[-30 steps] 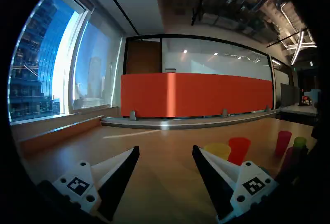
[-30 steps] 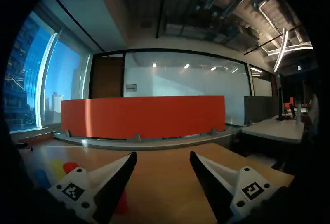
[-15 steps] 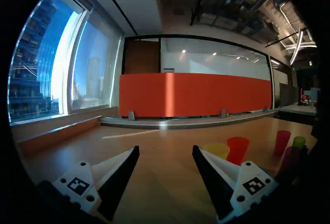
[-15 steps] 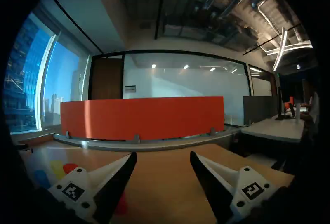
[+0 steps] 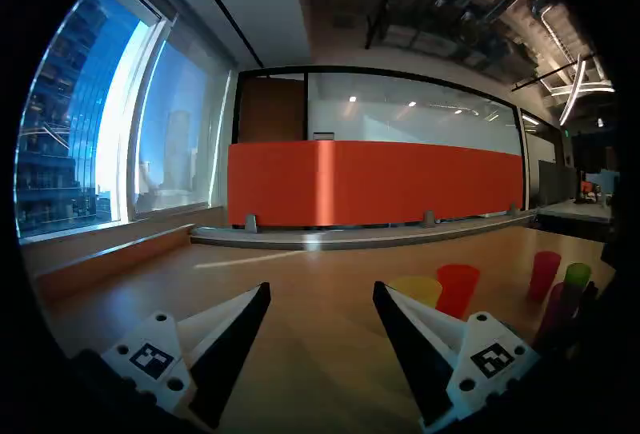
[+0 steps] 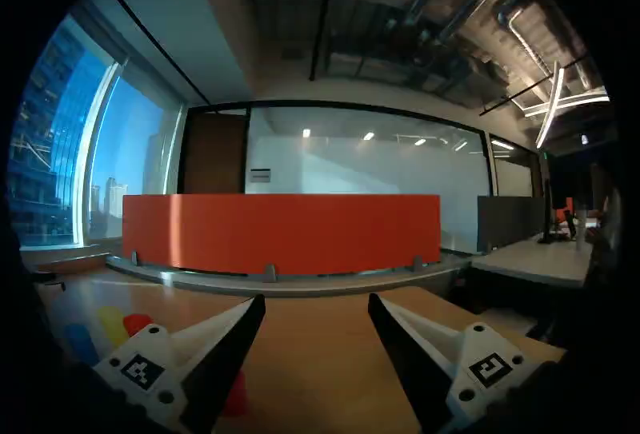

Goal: Pour water

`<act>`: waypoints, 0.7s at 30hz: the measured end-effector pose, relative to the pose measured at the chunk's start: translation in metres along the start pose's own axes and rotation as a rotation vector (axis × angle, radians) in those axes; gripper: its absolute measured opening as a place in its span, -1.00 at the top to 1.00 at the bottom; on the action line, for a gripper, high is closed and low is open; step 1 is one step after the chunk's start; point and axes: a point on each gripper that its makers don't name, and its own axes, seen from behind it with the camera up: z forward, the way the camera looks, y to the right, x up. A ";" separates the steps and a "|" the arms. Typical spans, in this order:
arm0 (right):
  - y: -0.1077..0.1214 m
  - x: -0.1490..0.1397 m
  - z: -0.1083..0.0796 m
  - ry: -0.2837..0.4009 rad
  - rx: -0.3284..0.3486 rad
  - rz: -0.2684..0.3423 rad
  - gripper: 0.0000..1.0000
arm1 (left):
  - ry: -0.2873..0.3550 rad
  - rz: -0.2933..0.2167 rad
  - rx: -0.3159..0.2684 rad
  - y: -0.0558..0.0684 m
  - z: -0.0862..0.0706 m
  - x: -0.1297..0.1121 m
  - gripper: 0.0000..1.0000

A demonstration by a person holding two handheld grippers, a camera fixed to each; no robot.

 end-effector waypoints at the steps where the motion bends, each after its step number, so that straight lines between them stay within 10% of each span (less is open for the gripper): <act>1: -0.001 -0.001 0.001 0.001 0.004 -0.002 -0.99 | 0.000 0.000 0.000 0.000 0.000 0.000 -0.91; 21: -0.039 -0.032 0.018 0.034 0.105 0.012 -0.99 | 0.000 0.000 0.000 0.000 0.000 0.001 -0.91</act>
